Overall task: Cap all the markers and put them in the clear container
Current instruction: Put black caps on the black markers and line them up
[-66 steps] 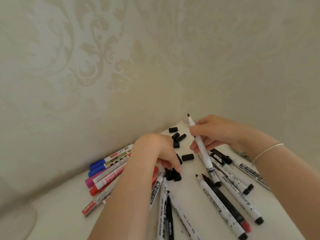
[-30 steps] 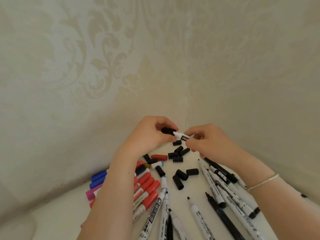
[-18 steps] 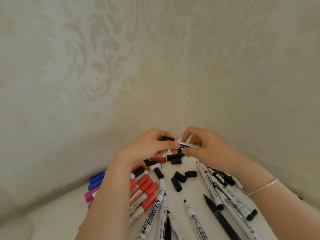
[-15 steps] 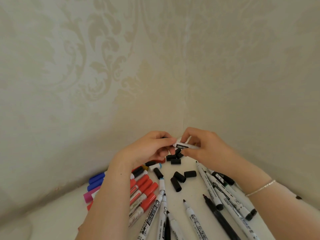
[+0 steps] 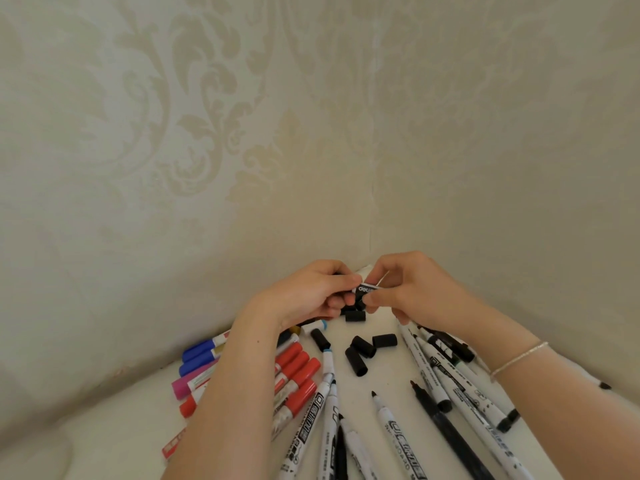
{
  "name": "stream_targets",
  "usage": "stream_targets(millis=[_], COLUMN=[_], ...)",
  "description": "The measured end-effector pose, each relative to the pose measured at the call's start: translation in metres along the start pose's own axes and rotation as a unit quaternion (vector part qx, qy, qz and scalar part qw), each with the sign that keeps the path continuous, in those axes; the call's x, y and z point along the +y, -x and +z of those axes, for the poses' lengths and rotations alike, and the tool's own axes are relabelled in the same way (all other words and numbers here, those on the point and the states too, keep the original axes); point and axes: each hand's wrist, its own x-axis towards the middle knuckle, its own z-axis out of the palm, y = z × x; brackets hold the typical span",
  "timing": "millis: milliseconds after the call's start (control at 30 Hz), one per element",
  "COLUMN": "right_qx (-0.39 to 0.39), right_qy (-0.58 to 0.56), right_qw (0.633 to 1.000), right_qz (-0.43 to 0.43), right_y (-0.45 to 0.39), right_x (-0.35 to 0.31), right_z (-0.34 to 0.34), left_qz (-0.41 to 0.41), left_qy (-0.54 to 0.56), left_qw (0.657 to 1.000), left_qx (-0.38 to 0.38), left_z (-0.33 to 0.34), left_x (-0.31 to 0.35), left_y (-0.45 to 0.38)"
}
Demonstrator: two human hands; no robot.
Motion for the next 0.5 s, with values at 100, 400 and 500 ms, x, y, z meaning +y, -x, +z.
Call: stream_targets(millis=[100, 400, 500], right_qx=[-0.035, 0.013, 0.034], right_qy=[-0.07, -0.006, -0.015], right_qw=[0.996, 0.989, 0.989], right_qz=[0.031, 0.148, 0.146], right_y=[0.004, 0.012, 0.009], right_x=[0.002, 0.021, 0.02], right_z=[-0.001, -0.019, -0.015], left_qz=[0.01, -0.036, -0.035], left_qy=[-0.021, -0.324, -0.353], left_qw=[1.0, 0.943, 0.935], left_qx=[-0.017, 0.061, 0.028], left_z=[-0.004, -0.029, -0.006], left_x=[-0.001, -0.019, -0.019], left_y=[0.0, 0.005, -0.005])
